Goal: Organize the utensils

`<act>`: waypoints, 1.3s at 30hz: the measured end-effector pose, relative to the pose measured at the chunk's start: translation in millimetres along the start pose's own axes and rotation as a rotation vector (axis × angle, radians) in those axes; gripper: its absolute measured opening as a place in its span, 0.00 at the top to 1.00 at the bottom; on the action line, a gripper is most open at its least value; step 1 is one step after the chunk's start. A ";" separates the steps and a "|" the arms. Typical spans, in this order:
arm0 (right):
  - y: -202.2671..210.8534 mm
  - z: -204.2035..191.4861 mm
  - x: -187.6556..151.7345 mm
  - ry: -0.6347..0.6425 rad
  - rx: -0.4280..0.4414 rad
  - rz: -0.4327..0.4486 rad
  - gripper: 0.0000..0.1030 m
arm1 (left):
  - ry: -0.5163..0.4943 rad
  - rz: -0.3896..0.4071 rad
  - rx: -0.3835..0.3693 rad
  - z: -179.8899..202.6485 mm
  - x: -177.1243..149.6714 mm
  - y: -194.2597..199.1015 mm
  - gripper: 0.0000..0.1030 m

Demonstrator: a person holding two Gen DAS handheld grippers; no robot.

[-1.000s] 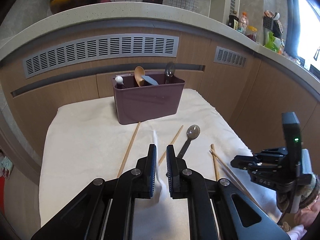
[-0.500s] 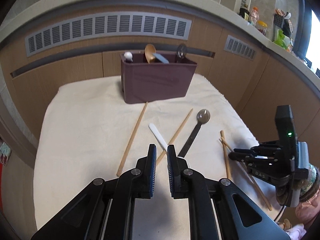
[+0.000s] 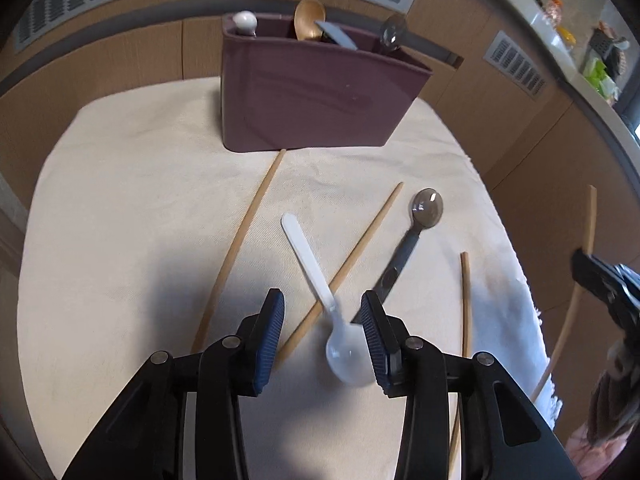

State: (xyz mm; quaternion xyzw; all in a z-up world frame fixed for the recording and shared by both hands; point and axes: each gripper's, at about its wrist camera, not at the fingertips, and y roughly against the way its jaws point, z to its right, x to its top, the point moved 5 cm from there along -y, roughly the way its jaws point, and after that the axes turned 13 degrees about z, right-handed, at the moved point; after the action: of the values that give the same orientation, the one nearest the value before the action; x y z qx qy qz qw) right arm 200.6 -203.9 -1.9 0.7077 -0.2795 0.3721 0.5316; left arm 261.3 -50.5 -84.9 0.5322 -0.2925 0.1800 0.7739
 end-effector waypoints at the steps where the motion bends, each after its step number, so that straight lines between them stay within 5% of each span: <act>1: -0.9 -0.2 -0.8 -0.002 0.002 -0.001 0.94 | 0.004 -0.035 0.009 0.0 3.8 -8.3 0.60; 9: -1.9 3.3 -6.8 -0.012 -0.003 -0.004 0.94 | -0.102 -0.252 0.101 16.7 17.3 -60.8 0.65; 11: 0.6 2.7 -5.5 -0.005 -0.010 0.004 0.94 | -0.159 -0.259 0.133 22.0 16.9 -62.9 0.83; 13: 3.6 2.1 -4.4 -0.006 -0.013 0.020 0.94 | -0.193 -0.236 0.134 26.2 14.2 -58.9 0.91; 16: 12.4 0.2 -2.7 -0.013 -0.002 0.054 0.94 | -0.144 -0.109 0.069 26.3 9.8 -34.7 0.91; 20: 18.8 -1.9 -1.7 -0.008 -0.004 0.072 0.94 | -0.046 0.176 0.020 22.9 -1.5 27.3 0.91; 24: 27.6 -6.8 6.7 -0.016 -0.005 0.113 0.94 | -0.090 0.401 0.031 35.6 0.7 86.7 0.91; 28: 44.5 -17.5 50.7 0.026 -0.018 0.223 0.94 | -0.171 0.585 0.033 52.8 51.4 142.3 0.91; 33: 60.0 -30.6 151.8 0.081 -0.038 0.394 0.94 | -0.190 0.811 0.019 65.1 149.1 189.9 0.91; 39: 36.2 -37.5 235.0 0.107 -0.061 0.489 0.94 | -0.179 0.937 -0.032 65.1 223.6 186.6 0.91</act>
State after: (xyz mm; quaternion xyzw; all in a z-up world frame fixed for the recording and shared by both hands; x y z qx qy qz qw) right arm 296.6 -178.0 217.3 0.5821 -0.4248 0.5179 0.4609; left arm 305.1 -49.4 210.2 0.3445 -0.5691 0.4585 0.5893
